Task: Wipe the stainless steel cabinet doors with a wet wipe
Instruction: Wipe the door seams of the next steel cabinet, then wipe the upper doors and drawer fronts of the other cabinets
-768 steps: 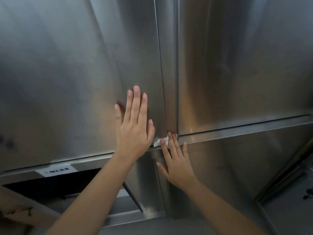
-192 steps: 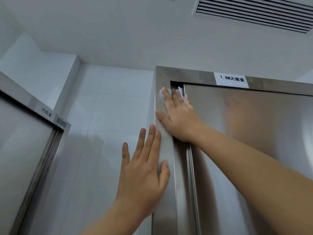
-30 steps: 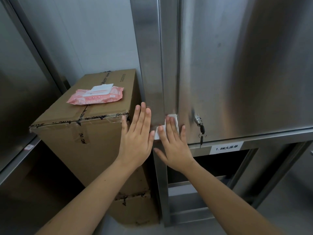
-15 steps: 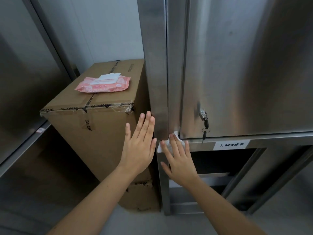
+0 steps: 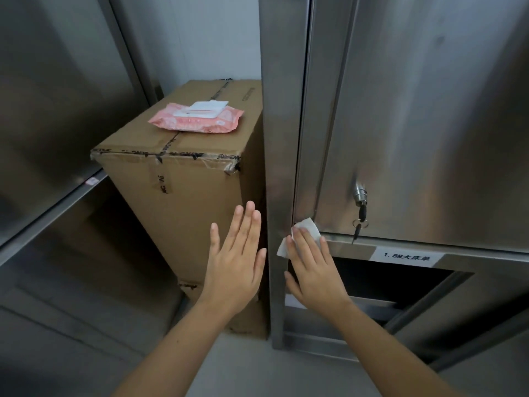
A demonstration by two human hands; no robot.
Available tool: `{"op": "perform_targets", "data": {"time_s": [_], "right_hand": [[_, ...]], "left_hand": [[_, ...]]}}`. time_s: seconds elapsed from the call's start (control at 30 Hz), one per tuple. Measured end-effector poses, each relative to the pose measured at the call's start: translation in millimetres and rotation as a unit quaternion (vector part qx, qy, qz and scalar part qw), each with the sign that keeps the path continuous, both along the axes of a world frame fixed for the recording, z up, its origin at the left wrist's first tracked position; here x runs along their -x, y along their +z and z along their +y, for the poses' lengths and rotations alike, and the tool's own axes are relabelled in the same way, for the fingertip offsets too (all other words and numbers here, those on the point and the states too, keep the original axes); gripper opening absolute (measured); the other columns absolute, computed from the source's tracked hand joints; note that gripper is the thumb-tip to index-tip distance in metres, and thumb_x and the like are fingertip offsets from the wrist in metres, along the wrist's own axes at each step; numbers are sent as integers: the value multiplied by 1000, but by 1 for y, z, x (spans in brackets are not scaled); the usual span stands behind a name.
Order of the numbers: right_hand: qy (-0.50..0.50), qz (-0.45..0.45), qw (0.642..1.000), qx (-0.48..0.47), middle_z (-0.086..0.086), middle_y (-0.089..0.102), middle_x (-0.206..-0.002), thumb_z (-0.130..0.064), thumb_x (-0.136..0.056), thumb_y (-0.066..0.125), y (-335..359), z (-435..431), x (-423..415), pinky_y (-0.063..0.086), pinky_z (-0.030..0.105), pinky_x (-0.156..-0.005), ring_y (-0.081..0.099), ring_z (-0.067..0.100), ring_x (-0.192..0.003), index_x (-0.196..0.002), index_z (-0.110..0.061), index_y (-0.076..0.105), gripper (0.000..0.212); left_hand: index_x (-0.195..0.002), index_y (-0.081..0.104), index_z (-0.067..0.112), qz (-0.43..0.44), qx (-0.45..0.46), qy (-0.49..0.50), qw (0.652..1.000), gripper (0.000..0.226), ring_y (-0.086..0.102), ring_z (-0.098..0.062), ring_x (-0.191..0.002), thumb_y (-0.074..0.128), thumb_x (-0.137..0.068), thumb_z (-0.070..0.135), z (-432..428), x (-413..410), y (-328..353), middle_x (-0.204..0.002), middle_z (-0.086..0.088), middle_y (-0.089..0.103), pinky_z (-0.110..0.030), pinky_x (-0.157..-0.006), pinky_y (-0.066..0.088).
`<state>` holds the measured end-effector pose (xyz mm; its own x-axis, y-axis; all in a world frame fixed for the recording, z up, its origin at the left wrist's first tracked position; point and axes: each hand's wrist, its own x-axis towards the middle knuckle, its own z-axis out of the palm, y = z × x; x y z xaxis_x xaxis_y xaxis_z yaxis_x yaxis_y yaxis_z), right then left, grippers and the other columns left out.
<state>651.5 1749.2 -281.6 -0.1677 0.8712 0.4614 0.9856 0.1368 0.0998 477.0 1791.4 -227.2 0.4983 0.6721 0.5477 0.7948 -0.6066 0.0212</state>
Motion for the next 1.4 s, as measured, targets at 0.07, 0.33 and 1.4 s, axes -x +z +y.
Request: {"op": "perform_targets", "data": {"time_s": [0.07,0.33,1.4], "right_hand": [[9,13,1000,-2,20,44,-140,-34,-82,59,2,-1,-2,34,53,-102,41,33,-131,-133,1,47,63],[38,30,998,-33,20,50,-135,-25,-80,67,9,-7,-6,34,51,-100,48,34,-124,-130,3,49,60],[229,150,950,-153,21,50,-135,-21,-89,42,120,93,225,36,45,-101,47,31,-126,-132,3,46,49]], "left_hand": [[-143,22,2,-4,0,12,1000,56,17,-22,-140,29,-94,29,-5,0,-1,-151,-12,21,-59,-104,13],[-145,12,5,-19,-4,41,999,55,14,-21,-140,22,-98,32,-18,5,2,-151,-12,18,-60,-103,10],[-139,35,0,-67,-94,265,957,55,21,-34,-138,34,-89,23,28,209,64,-150,-18,21,-57,-105,13]]}}
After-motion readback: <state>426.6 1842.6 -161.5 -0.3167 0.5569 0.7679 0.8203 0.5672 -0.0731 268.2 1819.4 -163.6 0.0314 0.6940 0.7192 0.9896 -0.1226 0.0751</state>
